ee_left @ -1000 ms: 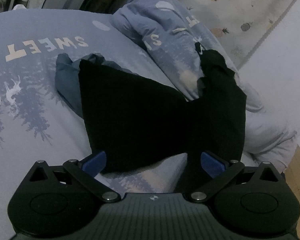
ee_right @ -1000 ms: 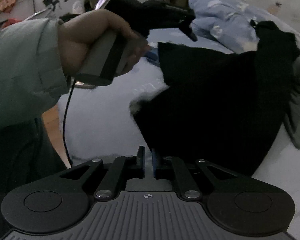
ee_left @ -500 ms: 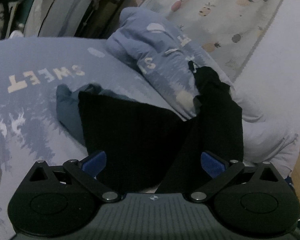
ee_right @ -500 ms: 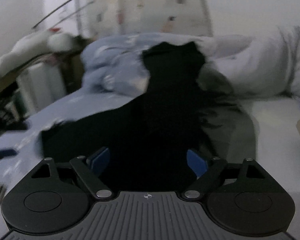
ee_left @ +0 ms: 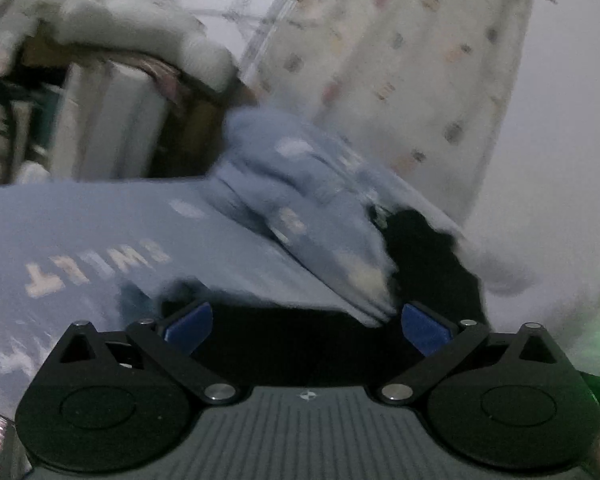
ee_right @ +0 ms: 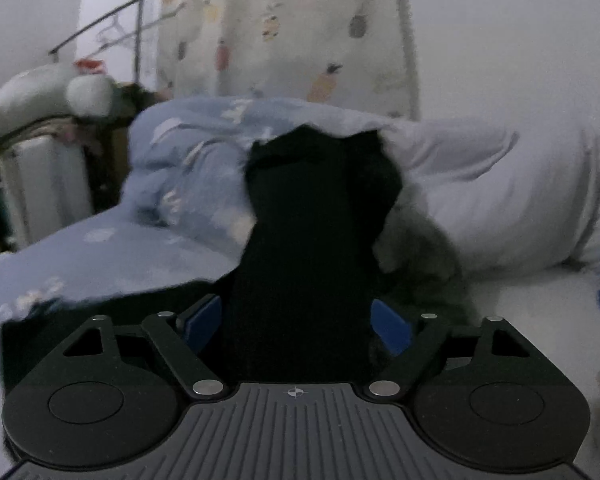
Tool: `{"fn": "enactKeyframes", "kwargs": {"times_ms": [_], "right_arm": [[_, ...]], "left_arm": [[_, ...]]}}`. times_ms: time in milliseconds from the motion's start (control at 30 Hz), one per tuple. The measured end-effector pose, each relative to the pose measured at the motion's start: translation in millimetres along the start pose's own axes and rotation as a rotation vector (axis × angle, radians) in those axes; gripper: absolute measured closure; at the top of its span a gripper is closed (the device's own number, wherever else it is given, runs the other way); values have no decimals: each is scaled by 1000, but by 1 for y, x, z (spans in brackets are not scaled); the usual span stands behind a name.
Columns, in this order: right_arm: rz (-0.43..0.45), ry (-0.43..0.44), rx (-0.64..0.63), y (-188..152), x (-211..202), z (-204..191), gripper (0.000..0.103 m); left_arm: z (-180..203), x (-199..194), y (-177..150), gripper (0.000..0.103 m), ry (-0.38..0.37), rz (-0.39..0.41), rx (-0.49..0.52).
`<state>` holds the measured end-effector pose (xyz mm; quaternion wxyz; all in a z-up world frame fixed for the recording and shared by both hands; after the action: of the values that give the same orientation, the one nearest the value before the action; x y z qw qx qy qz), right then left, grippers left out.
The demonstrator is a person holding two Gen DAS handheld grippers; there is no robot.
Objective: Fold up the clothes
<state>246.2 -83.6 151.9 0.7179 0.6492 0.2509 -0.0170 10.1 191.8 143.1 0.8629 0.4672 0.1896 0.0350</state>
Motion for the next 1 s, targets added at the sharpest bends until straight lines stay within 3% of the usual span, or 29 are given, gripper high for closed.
{"fn": "enactKeyframes", "kwargs": {"times_ms": [167, 333, 367, 433, 567, 700, 1000], "right_arm": [[-54, -27, 100, 12, 29, 18, 21], [-167, -26, 49, 1, 71, 17, 33], [-194, -24, 46, -2, 80, 17, 42], [-243, -20, 42, -12, 94, 14, 48], [-289, -26, 46, -26, 109, 10, 57], [-281, 34, 17, -29, 100, -1, 99], [-148, 226, -122, -21, 21, -54, 101]], "left_arm": [[-7, 5, 9, 0, 40, 25, -52], [-5, 12, 5, 0, 33, -3, -44], [-5, 14, 4, 0, 35, -12, -45], [-6, 18, 2, 0, 38, -26, -48], [-6, 22, -4, 0, 40, -51, -42], [-4, 24, -8, 0, 32, -70, -49], [1, 24, -13, 0, -5, -91, -77]]}}
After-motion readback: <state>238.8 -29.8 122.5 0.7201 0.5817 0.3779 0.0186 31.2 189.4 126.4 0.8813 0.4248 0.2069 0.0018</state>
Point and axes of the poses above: each gripper's, at about its wrist camera, not at the fingertips, and x roughly the way its jaws point, z to its right, y to its top, the point moved 2 cm from there along x, roughly the way its jaws point, and after that the axes turned 5 degrees about -x, right-handed, at the moved point
